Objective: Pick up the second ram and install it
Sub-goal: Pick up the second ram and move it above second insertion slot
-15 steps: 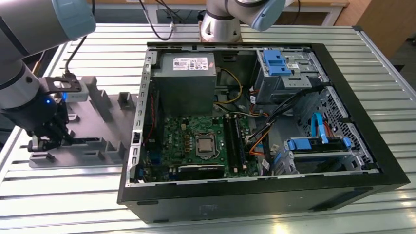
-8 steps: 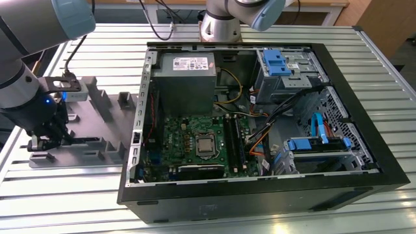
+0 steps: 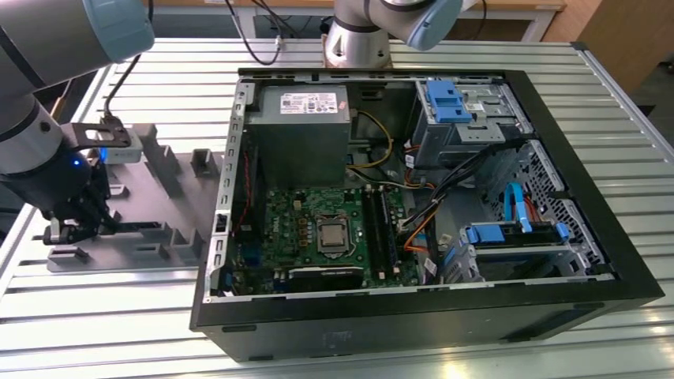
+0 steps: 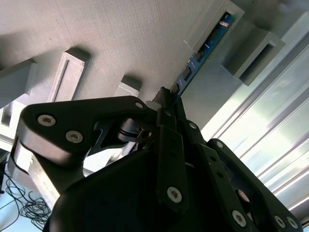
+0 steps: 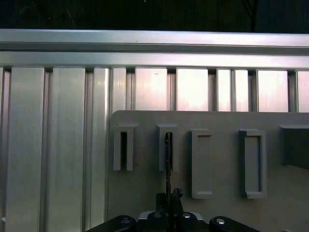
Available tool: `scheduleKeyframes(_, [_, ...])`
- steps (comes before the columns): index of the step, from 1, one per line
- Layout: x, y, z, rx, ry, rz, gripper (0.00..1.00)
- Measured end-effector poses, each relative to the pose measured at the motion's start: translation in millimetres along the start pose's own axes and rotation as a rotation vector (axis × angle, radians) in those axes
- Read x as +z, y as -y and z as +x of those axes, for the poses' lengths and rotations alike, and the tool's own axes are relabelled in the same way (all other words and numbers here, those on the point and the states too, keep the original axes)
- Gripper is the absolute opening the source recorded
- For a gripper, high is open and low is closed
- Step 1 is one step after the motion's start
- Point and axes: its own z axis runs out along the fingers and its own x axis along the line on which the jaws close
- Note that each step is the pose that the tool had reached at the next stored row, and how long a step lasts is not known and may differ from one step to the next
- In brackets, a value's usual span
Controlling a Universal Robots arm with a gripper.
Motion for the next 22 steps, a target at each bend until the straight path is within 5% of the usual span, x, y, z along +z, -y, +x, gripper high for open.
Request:
scheduleKeyframes(3, [-8.7,-0.2,-0.5,0.0,0.0002,0.0002,0.14])
scheduleKeyframes(22, [-13.3,-0.3,-0.7,0.0,0.0002,0.0002,0.14])
